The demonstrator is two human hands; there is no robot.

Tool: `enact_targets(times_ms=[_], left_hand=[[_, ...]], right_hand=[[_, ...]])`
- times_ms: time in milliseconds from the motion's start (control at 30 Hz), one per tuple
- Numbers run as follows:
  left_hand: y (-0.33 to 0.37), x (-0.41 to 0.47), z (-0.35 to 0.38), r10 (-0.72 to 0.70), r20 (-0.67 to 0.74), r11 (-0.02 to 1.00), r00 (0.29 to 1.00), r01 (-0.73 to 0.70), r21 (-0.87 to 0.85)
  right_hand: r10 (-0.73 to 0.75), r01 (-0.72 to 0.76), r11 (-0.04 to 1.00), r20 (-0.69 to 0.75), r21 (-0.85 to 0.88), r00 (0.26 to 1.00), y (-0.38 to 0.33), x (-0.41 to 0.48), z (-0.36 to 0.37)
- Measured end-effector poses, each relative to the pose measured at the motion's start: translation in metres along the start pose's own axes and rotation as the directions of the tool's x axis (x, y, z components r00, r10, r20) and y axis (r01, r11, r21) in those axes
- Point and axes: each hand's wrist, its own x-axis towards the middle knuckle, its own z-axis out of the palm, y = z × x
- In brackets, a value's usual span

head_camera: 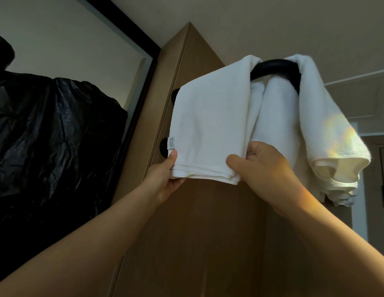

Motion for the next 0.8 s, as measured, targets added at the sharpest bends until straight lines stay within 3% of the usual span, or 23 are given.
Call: enact_targets(times_ms=[100,200,500,800], left_hand=[[0.000,-0.001,0.003,0.024,0.012,0.999,1.000,-0.024,0.036],[0.002,-0.002,0.005,0.029,0.033,0.999,0.999,-0.030,0.031],[0.005,-0.003,0.001,0.031,0.039,0.997,0.999,-0.034,0.070],[0.003,-0.004,-0.001,0.059,0.047,0.992,0.997,-0.064,0.110]], right_hand=[[0.036,-0.039,0.995,-0.032,-0.096,0.999,-0.007,0.004,0.008],[0.071,-0.073,0.995,-0.028,-0.072,0.997,-0.008,0.010,0.013],[-0.092,0.066,0.982,-0.139,-0.177,0.986,-0.003,-0.007,0.026],[-0.111,0.095,0.987,-0.132,-0.128,0.985,0.002,-0.014,0.028]])
